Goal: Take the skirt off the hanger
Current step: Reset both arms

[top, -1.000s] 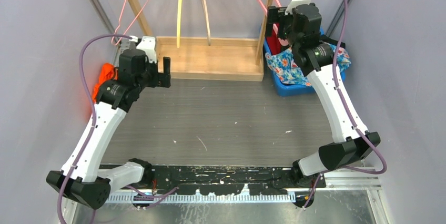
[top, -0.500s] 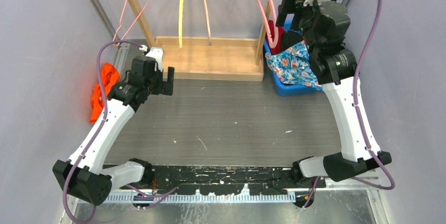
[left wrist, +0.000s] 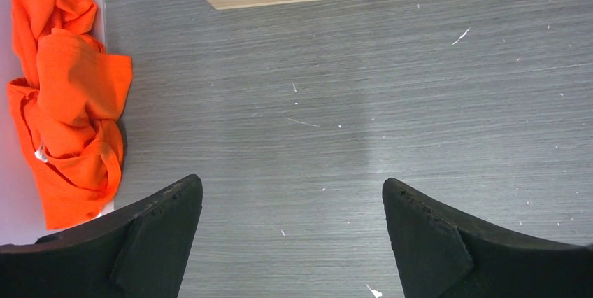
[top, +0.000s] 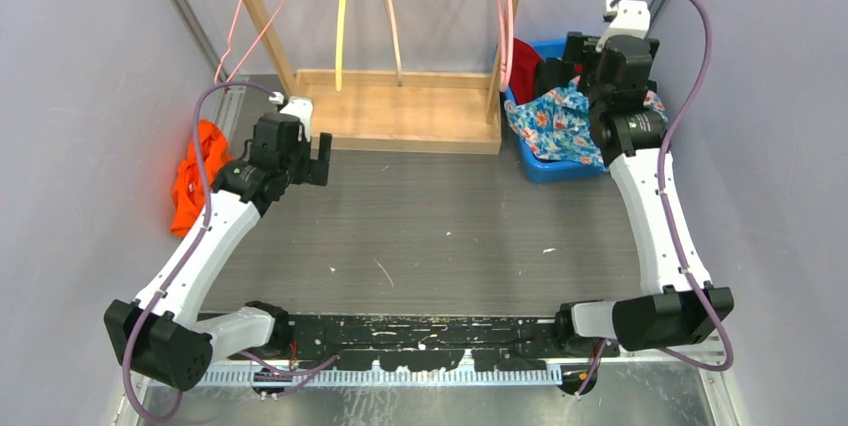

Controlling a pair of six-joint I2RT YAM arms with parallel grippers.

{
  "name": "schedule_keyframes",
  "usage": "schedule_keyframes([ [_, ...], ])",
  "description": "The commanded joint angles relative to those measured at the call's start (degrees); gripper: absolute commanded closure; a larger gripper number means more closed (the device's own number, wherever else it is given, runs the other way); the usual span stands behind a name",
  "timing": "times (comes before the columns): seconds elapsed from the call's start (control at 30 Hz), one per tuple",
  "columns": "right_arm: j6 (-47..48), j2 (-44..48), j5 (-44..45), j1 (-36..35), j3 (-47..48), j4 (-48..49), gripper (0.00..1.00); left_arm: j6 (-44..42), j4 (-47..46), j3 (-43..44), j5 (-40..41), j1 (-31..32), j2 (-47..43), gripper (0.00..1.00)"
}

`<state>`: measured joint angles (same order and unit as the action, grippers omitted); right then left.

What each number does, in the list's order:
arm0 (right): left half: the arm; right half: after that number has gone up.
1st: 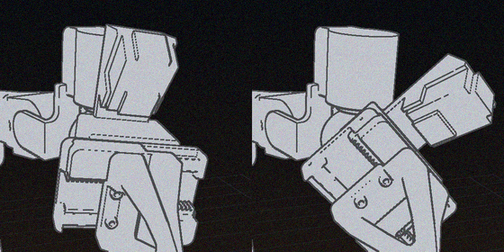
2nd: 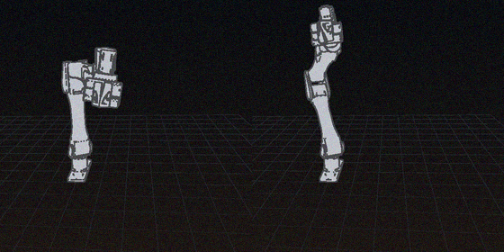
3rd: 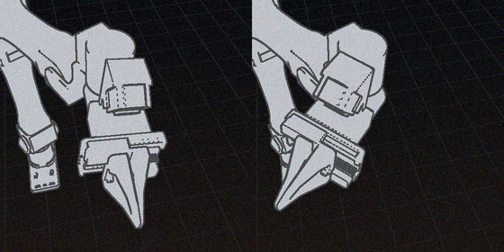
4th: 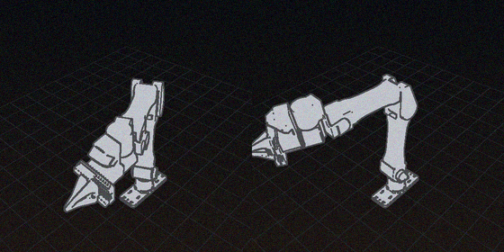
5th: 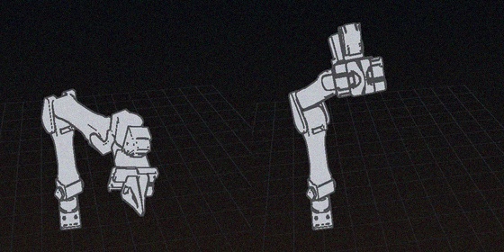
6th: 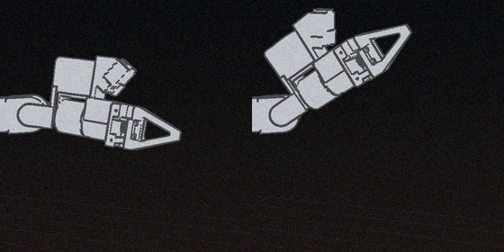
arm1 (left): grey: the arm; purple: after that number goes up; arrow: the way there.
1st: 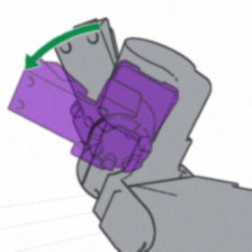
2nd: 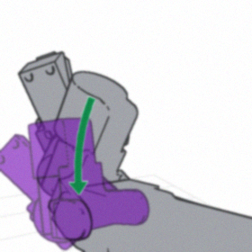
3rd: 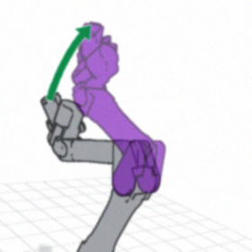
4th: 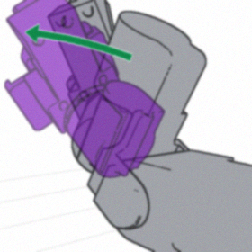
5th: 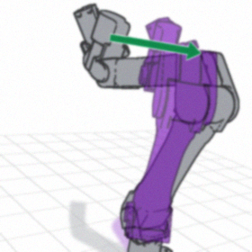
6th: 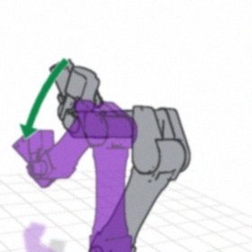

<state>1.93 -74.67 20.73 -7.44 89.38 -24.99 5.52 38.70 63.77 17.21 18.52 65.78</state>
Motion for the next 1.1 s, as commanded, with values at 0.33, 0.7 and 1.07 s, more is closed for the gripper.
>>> schedule_keyframes([
  [0.33, -4.2, -4.9, -18.0, 9.5, -24.1, 22.6, 0.00, -4.3, -33.0, -16.6, -7.6, -1.1, -3.7, 0.01],
  [0.7, -5.1, -10.6, -21.9, 10.1, -19.0, 23.4, 0.00, -3.4, -35.8, -12.6, -13.0, -3.2, 0.2, 0.01],
  [1.07, -6.0, -14.3, -21.4, 10.1, -16.7, 23.0, 0.00, 3.7, -31.4, -7.7, -2.6, -3.1, 0.4, 0.01],
])
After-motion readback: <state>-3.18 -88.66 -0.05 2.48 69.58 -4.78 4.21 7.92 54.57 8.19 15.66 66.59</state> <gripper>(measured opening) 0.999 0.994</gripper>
